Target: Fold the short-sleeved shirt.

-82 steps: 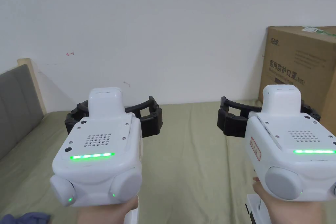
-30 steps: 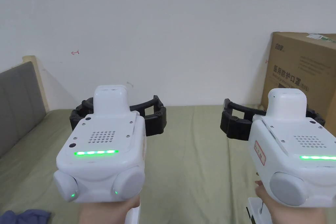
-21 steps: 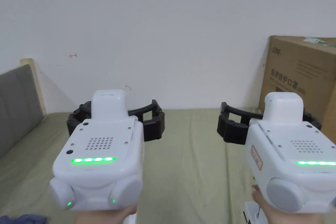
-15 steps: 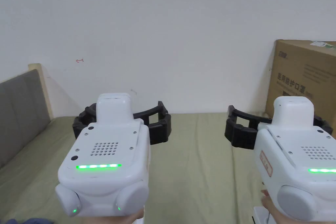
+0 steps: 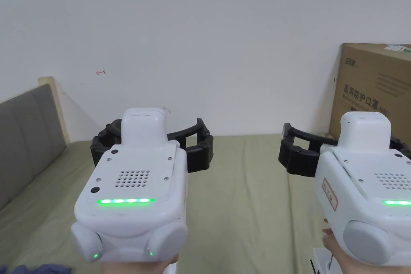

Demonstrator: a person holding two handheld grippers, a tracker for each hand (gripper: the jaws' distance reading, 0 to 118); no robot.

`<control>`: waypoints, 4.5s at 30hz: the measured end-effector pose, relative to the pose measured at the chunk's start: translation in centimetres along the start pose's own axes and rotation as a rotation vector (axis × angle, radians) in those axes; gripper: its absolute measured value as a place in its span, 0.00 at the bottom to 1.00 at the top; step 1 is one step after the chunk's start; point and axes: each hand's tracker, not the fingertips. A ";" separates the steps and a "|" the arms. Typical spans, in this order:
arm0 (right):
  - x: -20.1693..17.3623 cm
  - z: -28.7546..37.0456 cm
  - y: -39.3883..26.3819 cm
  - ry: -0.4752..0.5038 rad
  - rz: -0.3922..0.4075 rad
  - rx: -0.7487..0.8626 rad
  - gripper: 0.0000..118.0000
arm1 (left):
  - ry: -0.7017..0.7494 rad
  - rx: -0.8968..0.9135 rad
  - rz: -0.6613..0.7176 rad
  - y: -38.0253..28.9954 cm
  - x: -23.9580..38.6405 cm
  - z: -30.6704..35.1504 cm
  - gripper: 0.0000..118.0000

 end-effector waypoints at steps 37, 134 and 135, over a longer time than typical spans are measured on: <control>-10.1 -2.6 -6.5 0.279 0.017 -0.193 0.00 | 0.293 -0.251 0.049 -5.8 -14.8 4.2 0.00; 9.4 -1.2 -13.5 0.050 -0.036 -0.589 0.00 | -0.465 -1.448 0.370 -25.8 12.0 -13.3 1.00; 9.2 -1.2 -13.6 0.047 -0.034 -0.596 0.00 | -0.477 -1.487 0.395 -26.6 11.6 -13.1 0.96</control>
